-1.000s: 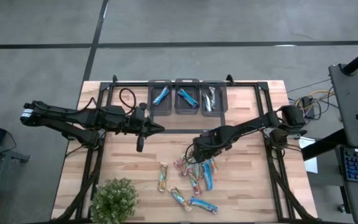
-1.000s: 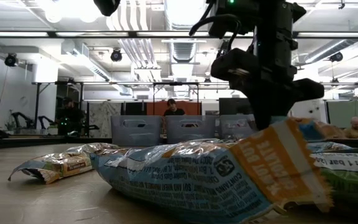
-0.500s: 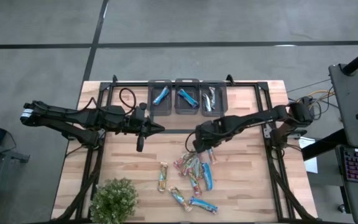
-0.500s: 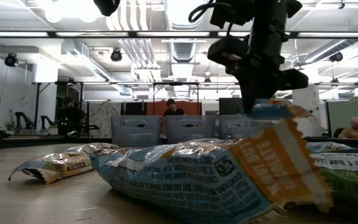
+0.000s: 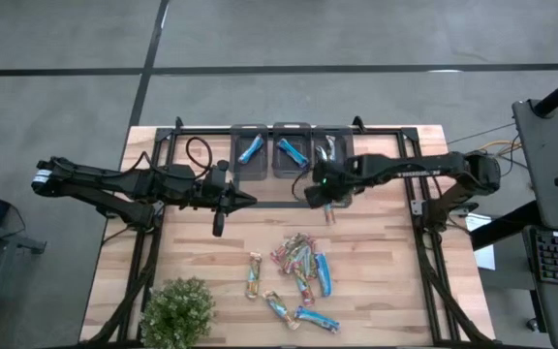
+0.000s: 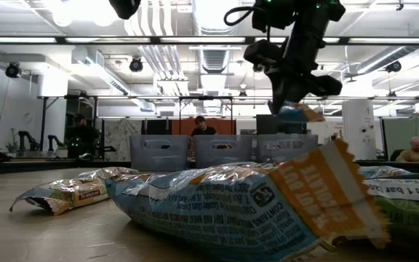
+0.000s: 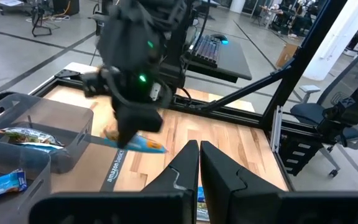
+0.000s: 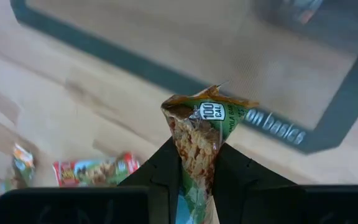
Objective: Pick and place Granola Bars by type
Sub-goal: Put the yellow granola bar into the right black bin
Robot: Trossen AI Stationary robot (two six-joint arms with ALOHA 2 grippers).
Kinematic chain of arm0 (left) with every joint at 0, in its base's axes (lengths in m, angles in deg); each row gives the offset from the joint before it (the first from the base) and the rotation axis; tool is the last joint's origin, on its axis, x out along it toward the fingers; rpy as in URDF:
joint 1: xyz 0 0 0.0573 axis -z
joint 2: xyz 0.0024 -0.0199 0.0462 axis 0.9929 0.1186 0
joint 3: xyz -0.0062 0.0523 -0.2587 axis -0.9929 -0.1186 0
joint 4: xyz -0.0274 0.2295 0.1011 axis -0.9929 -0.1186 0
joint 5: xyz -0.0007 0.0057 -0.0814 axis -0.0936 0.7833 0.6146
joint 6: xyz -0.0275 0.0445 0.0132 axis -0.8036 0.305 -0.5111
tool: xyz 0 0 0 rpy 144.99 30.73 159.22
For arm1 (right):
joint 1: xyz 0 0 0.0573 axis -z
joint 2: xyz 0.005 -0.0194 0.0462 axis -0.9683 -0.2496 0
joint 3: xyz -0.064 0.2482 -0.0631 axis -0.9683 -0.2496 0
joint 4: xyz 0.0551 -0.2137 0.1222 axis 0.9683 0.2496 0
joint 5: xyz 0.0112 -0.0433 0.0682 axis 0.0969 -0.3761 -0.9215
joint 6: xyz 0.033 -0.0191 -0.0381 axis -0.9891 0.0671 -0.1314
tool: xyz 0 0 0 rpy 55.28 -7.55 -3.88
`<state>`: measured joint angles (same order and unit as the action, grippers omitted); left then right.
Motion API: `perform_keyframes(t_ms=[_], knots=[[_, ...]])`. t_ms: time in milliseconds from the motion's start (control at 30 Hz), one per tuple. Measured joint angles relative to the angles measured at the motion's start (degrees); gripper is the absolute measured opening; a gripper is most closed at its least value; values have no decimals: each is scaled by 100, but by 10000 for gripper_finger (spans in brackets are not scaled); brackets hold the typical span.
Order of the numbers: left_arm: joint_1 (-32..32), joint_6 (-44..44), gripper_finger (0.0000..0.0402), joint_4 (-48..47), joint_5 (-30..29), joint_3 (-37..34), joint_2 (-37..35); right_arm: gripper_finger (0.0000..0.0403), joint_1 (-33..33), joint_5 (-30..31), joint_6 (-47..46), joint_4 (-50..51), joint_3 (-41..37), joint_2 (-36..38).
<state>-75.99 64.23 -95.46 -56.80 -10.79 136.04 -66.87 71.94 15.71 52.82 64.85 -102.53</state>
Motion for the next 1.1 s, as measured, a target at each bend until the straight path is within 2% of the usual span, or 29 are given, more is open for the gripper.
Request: perform_keyframes(t_ms=[400,1100], knots=[[1,-13,0,0,0,0,0,61,1237,-2,775,6,0,496],[0,-50,0,201,-40,2,0,61,2840,-111,1869,-373,-4,385]])
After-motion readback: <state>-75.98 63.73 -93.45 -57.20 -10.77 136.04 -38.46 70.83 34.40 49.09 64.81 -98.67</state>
